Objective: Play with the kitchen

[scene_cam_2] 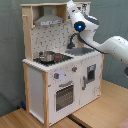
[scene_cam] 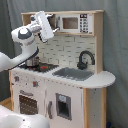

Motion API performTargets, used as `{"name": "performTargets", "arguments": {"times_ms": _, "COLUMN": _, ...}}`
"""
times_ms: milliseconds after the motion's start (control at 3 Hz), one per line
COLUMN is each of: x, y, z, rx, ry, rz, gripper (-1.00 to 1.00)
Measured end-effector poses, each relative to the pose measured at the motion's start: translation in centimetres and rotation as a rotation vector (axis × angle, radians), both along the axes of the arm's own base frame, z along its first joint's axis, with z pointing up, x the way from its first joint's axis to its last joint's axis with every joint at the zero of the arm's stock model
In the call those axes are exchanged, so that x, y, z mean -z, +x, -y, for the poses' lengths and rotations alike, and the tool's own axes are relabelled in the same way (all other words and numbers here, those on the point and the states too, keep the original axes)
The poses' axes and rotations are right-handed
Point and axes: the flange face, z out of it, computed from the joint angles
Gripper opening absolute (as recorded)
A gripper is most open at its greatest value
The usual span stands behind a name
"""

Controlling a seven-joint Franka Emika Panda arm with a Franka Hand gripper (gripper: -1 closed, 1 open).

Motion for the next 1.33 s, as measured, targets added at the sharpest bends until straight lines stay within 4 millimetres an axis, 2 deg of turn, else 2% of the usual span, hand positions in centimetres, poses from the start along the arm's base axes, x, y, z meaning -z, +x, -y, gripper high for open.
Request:
{"name": "performTargets", "arguments": {"times_ms": 333, "x": 0.5, "y": -2.2, "z": -0.7, "rx": -0.003, "ry": -0.01, "rz": -0.043, "gripper": 1.0}}
{"name": "performTargets", "arguments": {"times_ms": 667, "x": 1.8, "y": -4.7, "z": -2.6, "rx": -0.029, "ry": -0.033, "rz": -0.084, "gripper": 1.0}}
{"name": "performTargets", "arguments": {"times_ms": 1333, "x": 6.1, "y": -9.4, "z": -7.1, "rx": -0.082, "ry": -0.137, "rz": -0.152, "gripper": 1.0}}
